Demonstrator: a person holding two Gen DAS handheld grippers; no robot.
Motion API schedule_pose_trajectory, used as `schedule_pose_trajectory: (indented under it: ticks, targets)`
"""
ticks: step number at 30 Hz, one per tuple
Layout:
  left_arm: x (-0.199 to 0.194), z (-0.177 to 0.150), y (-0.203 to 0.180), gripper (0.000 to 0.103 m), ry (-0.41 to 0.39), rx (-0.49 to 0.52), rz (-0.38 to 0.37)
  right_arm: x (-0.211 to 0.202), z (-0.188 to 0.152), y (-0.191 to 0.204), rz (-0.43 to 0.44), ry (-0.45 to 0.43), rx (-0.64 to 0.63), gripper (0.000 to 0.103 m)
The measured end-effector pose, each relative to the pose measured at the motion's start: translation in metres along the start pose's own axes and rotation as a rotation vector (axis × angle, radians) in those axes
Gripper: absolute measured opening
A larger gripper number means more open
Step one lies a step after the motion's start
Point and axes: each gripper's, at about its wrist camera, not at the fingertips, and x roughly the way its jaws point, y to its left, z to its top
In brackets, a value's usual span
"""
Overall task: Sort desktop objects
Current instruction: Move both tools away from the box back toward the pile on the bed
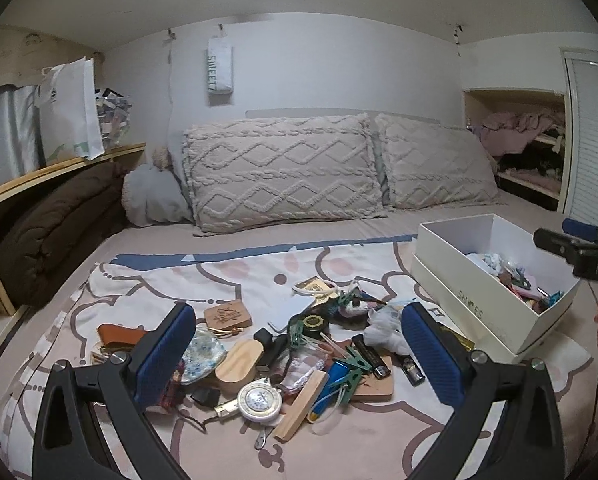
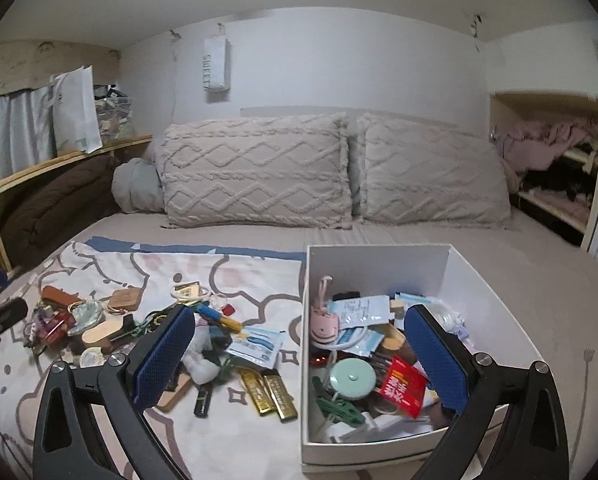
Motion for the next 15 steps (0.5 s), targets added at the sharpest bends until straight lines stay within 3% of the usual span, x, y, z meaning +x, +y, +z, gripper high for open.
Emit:
schedule_pose_trajectory:
  ticks: [15]
  targets:
    - [-0.014,0.001,0.028,0.103,-0.050,-0.055,0.032,-0.011,0.004,0.060,0.125,-0.066,0.021,0.103]
